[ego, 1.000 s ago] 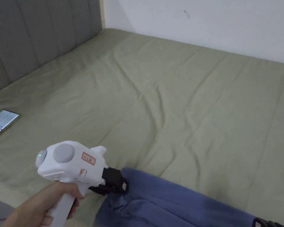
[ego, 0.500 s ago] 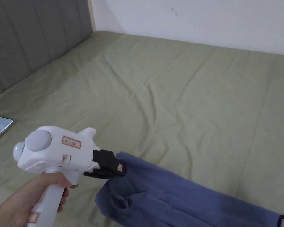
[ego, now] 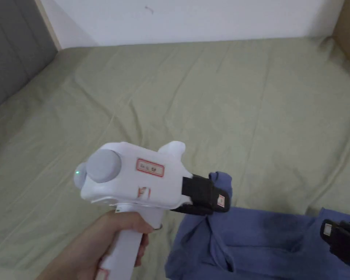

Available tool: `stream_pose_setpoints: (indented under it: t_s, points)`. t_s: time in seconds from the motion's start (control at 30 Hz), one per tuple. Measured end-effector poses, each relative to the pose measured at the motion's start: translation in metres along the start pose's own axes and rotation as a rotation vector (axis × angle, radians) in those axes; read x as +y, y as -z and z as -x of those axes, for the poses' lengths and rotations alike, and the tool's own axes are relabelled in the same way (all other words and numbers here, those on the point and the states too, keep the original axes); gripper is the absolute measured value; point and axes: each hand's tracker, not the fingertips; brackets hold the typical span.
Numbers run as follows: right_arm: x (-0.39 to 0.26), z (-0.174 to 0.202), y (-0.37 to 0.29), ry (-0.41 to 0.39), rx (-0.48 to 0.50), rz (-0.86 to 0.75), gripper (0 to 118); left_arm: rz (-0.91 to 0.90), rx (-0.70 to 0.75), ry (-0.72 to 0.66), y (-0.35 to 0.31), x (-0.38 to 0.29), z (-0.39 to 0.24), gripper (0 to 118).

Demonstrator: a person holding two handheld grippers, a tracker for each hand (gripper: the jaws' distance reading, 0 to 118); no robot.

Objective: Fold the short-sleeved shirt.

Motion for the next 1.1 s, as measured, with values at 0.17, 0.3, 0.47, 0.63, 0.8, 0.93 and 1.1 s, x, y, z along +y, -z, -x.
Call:
stream_pose_setpoints:
  t_s: [0.17,0.3,0.47,0.63,0.8,0.93,1.1]
  points:
    - [-0.002,-0.028,-0.019,0.074,-0.034,-0.029,0,0.112,0.016,-0.033,0.082,0.013,0.002,7]
    - [-0.007,-0.045,-0.028,0.108,-0.069,-0.036,0,0.13,0.027,-0.072,0.108,0.015,0.001,72]
    - [-0.011,-0.055,-0.028,0.181,-0.064,-0.04,0,0.099,-0.098,-0.044,0.082,0.015,0.003,116]
    - [-0.011,-0.045,-0.023,0.153,-0.042,-0.031,0,0.028,0.062,-0.115,0.046,0.014,0.026,93]
    - [-0.014,-0.035,-0.021,0.11,-0.017,-0.024,0,-0.013,0.151,-0.171,0.053,-0.009,0.035,0]
    - [-0.015,-0.034,-0.021,0.074,-0.01,-0.022,0,0.025,0.072,-0.192,0.082,-0.016,0.034,0]
    - [-0.014,-0.041,-0.022,0.07,-0.005,-0.026,0,0.085,0.142,-0.112,0.12,-0.018,0.011,0]
